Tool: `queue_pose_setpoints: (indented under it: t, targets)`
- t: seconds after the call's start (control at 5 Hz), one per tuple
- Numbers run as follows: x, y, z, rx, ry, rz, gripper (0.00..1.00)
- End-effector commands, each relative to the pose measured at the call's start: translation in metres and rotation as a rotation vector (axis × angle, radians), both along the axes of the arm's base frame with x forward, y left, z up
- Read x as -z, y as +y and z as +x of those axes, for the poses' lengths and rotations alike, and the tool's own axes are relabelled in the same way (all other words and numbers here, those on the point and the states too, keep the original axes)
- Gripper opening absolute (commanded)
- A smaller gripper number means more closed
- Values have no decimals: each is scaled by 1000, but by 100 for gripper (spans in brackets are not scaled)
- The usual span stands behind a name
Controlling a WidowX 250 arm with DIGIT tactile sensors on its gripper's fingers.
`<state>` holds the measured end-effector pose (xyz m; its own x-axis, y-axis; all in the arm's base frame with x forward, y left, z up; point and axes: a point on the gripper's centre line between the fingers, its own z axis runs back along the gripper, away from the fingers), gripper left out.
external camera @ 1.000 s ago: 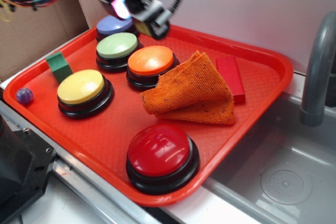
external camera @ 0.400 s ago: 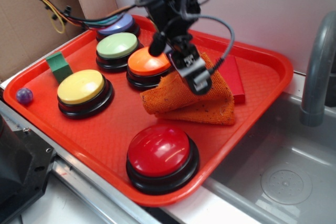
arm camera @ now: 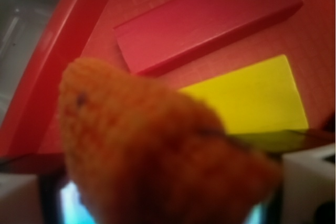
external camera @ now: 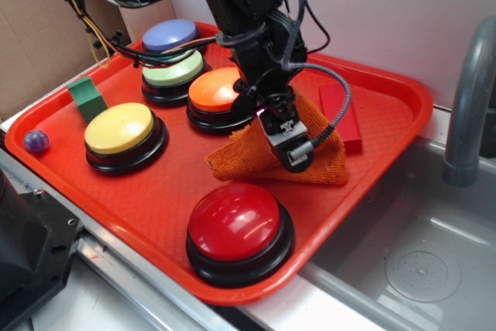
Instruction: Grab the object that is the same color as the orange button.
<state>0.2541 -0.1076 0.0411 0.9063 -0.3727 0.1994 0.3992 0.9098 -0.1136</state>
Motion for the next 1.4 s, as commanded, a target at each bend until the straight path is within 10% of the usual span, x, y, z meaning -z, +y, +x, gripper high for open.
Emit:
queue_pose_setpoints:
  t: [0.0,1.2]
  targets:
    - [-37,-5,-7,-115,-88,-3,0]
    - [-134,91,-96,-705,-160,13,0]
